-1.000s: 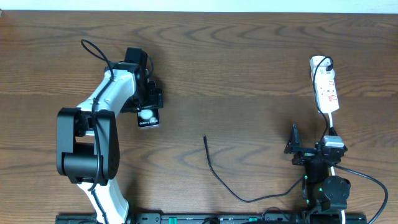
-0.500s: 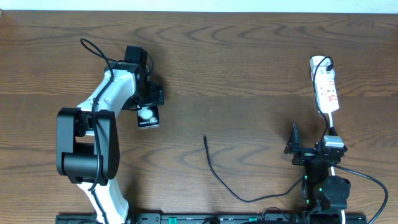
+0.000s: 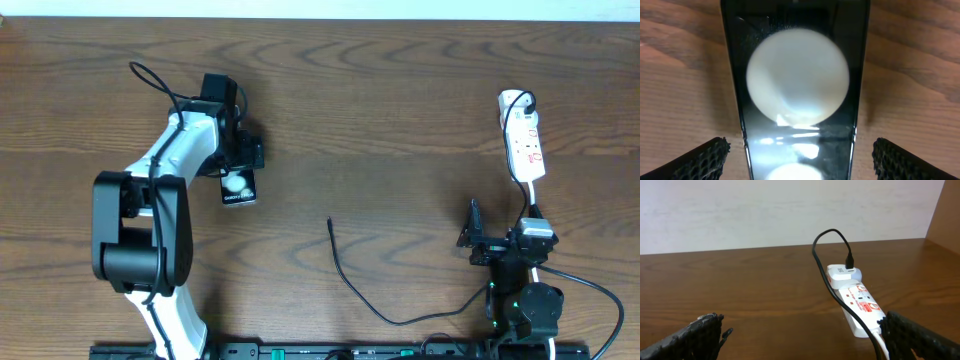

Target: Plug charger to phone and switch on socket

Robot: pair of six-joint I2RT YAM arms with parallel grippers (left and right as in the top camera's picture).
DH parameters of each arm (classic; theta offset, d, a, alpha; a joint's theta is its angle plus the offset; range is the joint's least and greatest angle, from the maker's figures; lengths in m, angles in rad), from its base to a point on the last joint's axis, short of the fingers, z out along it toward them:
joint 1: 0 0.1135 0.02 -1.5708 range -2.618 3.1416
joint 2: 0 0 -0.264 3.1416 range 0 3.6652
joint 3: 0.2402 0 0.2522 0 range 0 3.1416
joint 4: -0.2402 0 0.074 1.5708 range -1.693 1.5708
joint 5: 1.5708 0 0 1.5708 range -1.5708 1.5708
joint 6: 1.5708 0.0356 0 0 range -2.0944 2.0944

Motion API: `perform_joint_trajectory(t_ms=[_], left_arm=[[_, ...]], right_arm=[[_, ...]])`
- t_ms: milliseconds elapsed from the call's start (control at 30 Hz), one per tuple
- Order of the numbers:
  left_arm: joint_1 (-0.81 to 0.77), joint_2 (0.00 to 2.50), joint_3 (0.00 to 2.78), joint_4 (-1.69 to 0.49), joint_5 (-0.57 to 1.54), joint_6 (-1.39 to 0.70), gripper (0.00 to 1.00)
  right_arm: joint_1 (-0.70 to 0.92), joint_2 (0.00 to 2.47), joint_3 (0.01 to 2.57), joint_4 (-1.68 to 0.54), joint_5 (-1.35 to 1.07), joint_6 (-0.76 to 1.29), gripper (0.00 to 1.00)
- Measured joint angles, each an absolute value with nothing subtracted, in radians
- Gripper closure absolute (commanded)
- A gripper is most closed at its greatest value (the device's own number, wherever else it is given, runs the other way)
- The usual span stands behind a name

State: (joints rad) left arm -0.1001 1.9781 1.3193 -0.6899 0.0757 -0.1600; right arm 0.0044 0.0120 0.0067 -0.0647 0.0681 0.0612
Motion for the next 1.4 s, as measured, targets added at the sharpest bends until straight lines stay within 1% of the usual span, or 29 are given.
perform_joint_trajectory(t_ms=[1400], left_arm=[[-0.101,2.000,1.301,-0.661,0.064,-0.160,0.07]], right_arm=[[0.004,0.012,0.007,-0.065,0.068,0.061,0.01]])
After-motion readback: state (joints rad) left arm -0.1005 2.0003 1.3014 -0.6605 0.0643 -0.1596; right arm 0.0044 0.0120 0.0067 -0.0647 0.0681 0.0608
